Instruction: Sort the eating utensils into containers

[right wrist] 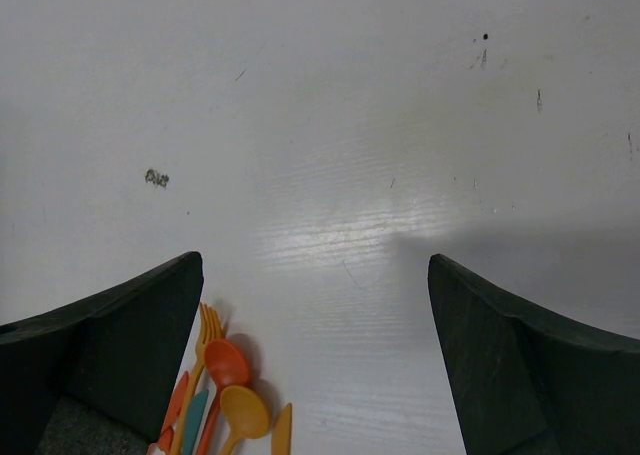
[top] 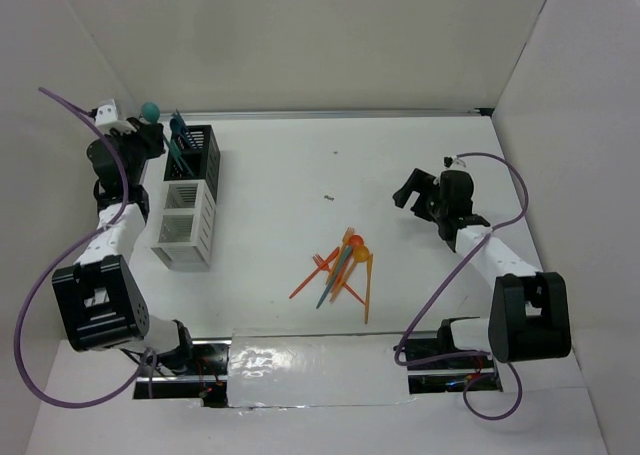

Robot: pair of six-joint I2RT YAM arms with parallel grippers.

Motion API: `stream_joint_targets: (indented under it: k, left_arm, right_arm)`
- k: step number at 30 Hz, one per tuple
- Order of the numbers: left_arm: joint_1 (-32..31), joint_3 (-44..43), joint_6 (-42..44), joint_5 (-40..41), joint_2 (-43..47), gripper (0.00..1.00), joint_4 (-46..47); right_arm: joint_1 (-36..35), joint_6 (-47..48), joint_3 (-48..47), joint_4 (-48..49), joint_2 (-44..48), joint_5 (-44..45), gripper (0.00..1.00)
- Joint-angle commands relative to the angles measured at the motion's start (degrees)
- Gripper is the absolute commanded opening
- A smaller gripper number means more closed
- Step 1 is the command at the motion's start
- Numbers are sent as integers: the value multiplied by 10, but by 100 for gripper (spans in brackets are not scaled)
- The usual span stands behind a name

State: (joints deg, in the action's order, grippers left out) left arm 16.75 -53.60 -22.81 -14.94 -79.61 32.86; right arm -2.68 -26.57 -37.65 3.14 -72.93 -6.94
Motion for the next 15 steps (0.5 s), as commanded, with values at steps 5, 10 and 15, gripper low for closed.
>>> stream_joint_targets:
  k: [5,10,15]
  left_arm:
    - [14,-7,21,-38,-71,13,175]
    - [19,7,15,-67,-115,18,229]
    - [21,20,11,-77,-123,28,251]
  right_arm:
    - [4,-3,-48,53,-38,-17,99]
    - [6,-1,-59,58,-50,-22,99]
    - [5,3,-59,64,-41,-22,99]
